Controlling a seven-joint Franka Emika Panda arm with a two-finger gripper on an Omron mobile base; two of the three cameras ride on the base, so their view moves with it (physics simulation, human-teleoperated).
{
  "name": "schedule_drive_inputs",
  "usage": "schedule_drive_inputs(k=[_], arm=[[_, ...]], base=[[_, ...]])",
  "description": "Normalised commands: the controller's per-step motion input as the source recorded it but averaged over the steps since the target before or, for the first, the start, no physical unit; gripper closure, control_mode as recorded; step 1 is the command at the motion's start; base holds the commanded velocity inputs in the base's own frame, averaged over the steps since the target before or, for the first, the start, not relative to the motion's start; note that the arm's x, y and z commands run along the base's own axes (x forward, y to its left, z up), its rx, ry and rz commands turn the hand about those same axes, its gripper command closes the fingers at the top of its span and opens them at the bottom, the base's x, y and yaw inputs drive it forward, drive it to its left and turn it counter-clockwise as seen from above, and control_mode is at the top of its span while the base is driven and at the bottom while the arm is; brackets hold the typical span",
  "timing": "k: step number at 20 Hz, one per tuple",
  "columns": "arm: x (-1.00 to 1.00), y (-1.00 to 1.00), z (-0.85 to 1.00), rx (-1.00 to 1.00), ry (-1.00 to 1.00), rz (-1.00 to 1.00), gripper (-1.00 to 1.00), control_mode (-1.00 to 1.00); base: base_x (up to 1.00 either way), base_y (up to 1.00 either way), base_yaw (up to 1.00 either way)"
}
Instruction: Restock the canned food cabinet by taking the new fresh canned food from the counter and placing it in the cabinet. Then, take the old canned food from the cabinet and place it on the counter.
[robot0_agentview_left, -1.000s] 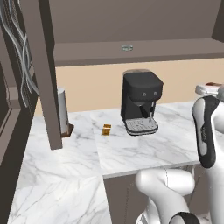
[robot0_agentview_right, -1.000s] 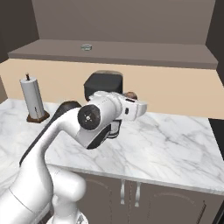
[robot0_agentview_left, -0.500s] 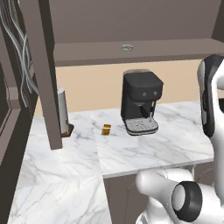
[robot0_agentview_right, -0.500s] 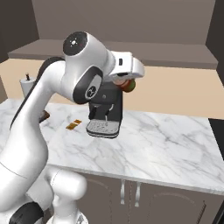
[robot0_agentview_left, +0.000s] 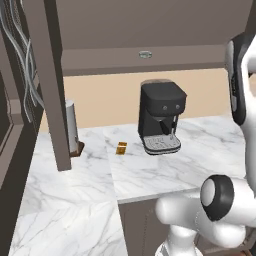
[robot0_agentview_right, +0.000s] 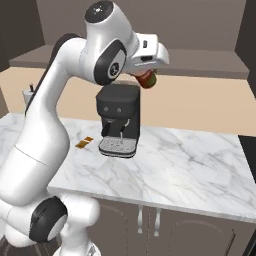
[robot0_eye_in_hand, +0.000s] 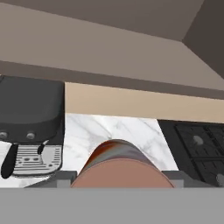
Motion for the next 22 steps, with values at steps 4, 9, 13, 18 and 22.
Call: schedule_drive_inputs(k=[4, 9, 13, 18, 22], arm=[[0.89, 0.03, 0.51, 0.00, 0.00, 0.00, 1.00, -1.00], [1.00, 0.04, 0.17, 0.01, 0.00, 0.00, 1.00, -1.00], [1.00, 0.09, -0.36, 0.00, -0.05, 0.00, 1.00, -1.00], [0.93, 0.07, -0.09, 0.02, -0.07, 0.00, 1.00, -1.00], [0.77, 0.03, -0.11, 0.03, -0.02, 0.00, 1.00, -1.00]], base=[[0.00, 0.00, 0.00], [0.00, 0.00, 0.00], [0.00, 0.00, 0.00], [0.00, 0.00, 0.00], [0.00, 0.00, 0.00]])
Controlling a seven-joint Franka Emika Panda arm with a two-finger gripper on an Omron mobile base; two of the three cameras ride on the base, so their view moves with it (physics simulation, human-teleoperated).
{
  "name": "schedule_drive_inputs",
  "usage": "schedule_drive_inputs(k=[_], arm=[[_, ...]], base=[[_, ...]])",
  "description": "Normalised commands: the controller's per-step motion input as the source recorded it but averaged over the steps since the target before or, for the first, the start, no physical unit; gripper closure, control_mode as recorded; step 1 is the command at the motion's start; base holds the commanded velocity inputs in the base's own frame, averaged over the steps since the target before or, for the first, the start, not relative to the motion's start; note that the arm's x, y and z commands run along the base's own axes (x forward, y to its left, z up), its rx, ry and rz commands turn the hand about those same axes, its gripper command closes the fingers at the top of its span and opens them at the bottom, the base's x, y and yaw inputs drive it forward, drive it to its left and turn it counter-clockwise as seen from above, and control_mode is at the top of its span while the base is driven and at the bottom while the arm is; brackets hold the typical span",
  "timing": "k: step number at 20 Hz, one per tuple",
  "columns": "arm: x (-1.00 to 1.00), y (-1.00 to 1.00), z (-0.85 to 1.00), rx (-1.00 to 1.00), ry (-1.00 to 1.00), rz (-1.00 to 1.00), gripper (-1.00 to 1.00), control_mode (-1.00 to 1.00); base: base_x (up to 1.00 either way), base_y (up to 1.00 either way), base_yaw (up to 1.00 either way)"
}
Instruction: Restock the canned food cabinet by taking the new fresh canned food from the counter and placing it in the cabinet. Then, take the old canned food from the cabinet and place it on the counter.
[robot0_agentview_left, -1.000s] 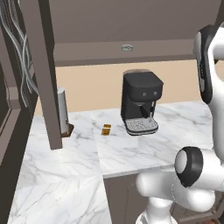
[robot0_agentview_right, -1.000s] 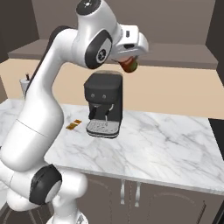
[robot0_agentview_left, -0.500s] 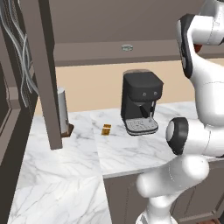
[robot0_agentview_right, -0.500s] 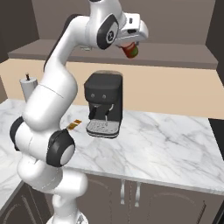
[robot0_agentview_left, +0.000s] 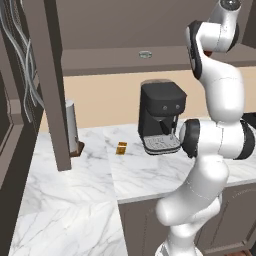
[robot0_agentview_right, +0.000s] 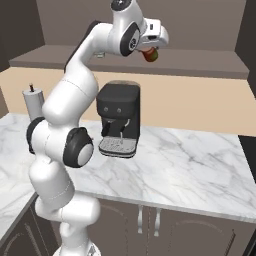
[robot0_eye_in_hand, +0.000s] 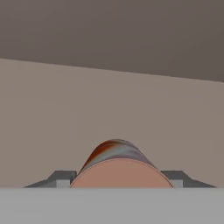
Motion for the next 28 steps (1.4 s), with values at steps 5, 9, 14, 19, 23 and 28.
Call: schedule_drive_inputs(k=[5, 9, 14, 19, 23, 28], arm=[[0.44, 0.00, -0.48, 0.00, 0.00, 0.00, -1.00, -1.00], [0.39, 0.00, -0.32, 0.00, 0.00, 0.00, -1.00, -1.00], [0.44, 0.00, -0.13, 0.04, -0.01, 0.02, -1.00, -1.00], [0.41, 0.00, -0.14, 0.06, -0.06, 0.02, -1.00, -1.00], [0.07, 0.00, -0.02, 0.06, -0.16, 0.04, -1.00, -1.00], [-0.03, 0.00, 0.01, 0.04, -0.22, 0.01, -1.00, -1.00]], base=[[0.00, 0.00, 0.00], [0.00, 0.00, 0.00], [0.00, 0.00, 0.00], [0.00, 0.00, 0.00], [0.00, 0.00, 0.00], [0.00, 0.00, 0.00]])
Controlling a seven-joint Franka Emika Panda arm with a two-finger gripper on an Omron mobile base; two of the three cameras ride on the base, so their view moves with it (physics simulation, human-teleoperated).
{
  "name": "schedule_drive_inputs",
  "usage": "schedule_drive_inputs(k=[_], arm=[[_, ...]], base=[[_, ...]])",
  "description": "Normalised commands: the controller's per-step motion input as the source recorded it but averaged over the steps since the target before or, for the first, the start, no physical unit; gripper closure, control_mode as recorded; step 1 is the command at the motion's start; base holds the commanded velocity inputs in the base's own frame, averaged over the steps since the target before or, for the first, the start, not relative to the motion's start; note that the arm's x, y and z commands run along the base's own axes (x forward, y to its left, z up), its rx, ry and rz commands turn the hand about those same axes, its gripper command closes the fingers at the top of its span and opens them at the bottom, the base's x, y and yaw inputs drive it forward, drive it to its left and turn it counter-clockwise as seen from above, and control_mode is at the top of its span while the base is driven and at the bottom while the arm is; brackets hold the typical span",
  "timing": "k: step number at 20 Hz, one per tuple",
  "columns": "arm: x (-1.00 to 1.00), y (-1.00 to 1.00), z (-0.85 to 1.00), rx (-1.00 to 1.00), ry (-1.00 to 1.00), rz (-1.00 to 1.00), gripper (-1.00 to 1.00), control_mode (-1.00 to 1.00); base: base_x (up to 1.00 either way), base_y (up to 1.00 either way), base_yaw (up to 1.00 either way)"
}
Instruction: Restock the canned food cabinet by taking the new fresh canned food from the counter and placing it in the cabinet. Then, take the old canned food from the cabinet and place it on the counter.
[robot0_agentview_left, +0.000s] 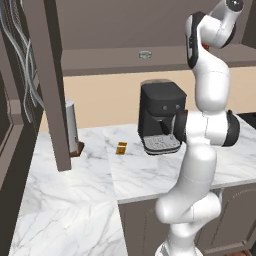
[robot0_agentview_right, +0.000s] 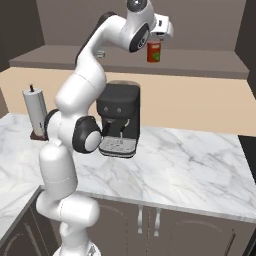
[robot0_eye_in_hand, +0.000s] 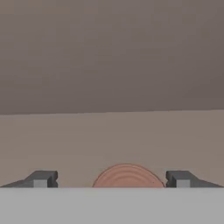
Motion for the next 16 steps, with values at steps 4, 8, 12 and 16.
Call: schedule_drive_inputs(k=[4, 8, 12, 16], arm=[[-0.18, 0.02, 0.01, 0.02, -0.23, 0.00, -1.00, -1.00], [-0.80, 0.19, 0.05, 0.02, -0.27, 0.00, -1.00, -1.00], [-1.00, 0.46, 0.00, 0.00, -0.41, 0.03, -1.00, -1.00], [-1.00, 0.94, 0.00, 0.00, -0.26, 0.00, -1.00, -1.00]], base=[[0.00, 0.00, 0.00], [0.00, 0.00, 0.00], [0.00, 0.00, 0.00], [0.00, 0.00, 0.00]])
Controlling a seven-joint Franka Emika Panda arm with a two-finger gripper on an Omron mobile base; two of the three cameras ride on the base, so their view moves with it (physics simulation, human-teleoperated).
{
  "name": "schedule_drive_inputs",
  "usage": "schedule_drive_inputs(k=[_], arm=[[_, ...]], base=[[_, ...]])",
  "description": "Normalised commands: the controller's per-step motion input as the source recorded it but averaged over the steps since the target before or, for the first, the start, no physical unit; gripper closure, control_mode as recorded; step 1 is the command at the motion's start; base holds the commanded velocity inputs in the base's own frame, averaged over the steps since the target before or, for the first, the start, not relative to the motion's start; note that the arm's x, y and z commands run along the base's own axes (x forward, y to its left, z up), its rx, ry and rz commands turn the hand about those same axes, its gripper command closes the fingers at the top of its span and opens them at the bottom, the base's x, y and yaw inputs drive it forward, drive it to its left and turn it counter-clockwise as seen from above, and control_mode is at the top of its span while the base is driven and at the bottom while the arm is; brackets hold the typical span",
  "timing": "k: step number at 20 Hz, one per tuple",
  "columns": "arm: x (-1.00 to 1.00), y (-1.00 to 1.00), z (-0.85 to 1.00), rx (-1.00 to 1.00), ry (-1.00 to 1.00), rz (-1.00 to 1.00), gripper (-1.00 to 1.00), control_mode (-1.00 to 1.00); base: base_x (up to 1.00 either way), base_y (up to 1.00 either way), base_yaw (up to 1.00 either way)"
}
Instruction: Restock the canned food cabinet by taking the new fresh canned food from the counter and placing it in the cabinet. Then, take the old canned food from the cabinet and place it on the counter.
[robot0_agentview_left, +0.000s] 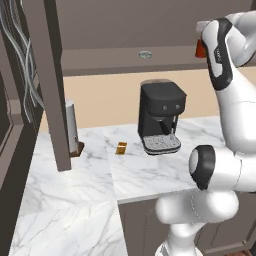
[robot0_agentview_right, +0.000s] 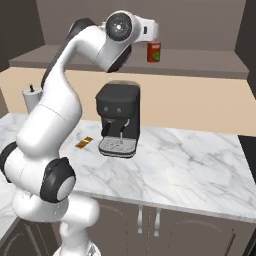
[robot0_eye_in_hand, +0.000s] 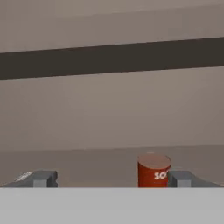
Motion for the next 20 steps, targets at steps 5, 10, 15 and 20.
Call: schedule_drive_inputs(k=[5, 10, 15, 20], arm=[[-0.75, 1.00, 0.00, 0.00, 0.00, 0.00, -1.00, -1.00], [-0.07, 0.93, 0.20, 0.00, 0.34, 0.00, -1.00, -1.00], [0.14, 0.71, 0.07, -0.09, 0.56, 0.00, -1.00, -1.00], [0.04, -0.03, -0.17, 0.00, 0.01, -0.01, -1.00, -1.00]], base=[[0.00, 0.00, 0.00], [0.00, 0.00, 0.00], [0.00, 0.00, 0.00], [0.00, 0.00, 0.00]])
